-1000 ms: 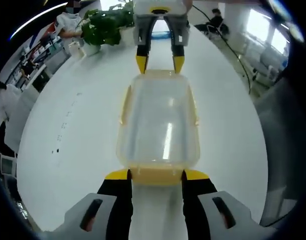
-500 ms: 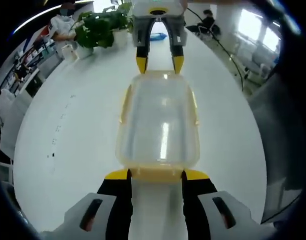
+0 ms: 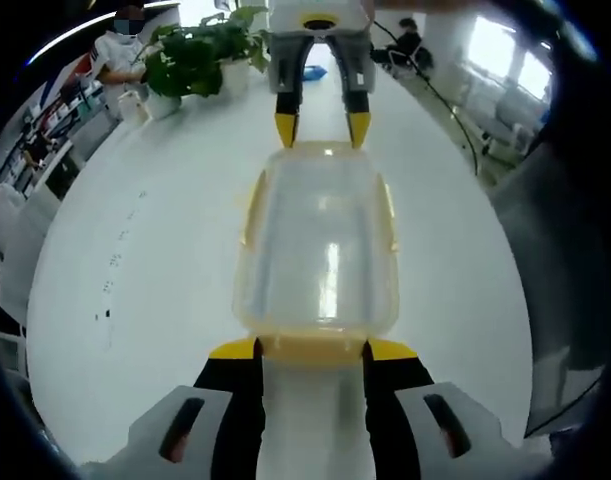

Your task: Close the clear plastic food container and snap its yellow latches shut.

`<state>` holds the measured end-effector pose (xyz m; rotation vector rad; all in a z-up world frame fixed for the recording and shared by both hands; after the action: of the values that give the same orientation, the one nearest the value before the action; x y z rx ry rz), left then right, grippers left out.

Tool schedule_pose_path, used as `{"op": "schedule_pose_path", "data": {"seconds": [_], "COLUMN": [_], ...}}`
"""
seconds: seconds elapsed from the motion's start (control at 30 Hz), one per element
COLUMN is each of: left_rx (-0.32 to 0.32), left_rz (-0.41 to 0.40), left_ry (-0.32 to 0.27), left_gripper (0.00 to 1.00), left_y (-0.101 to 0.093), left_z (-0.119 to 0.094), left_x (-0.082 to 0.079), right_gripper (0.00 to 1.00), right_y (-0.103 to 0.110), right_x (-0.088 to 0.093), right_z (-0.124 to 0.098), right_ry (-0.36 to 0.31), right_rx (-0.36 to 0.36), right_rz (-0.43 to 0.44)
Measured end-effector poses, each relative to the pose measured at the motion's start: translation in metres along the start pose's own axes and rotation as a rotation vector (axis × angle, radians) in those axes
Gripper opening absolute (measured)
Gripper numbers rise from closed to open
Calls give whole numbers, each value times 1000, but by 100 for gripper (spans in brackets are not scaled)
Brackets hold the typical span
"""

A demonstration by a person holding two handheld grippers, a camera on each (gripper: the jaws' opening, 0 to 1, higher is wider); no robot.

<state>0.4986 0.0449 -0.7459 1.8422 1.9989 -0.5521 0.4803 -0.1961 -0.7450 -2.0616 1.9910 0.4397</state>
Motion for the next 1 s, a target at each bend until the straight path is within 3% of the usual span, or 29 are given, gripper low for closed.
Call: {"op": "schedule_pose_path", "data": {"seconds": [0.77,0.8,0.9,1.0], "left_rx": [-22,-27,-49,-58], "left_rz": [13,26,13,16], "left_ry": [10,1,-12,-15], "left_gripper": [37,38,43,44], "left_y": [-4,-4,-3,-3], "left_z": [4,4,3,3], "left_x": [2,3,6,10], "right_gripper": [38,40,62,58], "right_y": [7,7,4,4], "right_x": [2,3,5,6], "right_z": [6,6,7,3], "right_ry": [8,0,-43,-51], "right_rx": [62,62,71,71], "right_rz": [-10,-31,-3,-2]}}
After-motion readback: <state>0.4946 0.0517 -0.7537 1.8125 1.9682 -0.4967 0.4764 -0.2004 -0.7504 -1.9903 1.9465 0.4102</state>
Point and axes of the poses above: the point that each gripper's makers call its tool centre point, and the gripper's own axes: z roughly forward along the fingers, y roughly to its left, x roughly out of its underside, the point moved 9 cm from there along -z, roughly backward along the fingers, and after that the axes turned 5 degrees about -z, right-handed, at the moved point
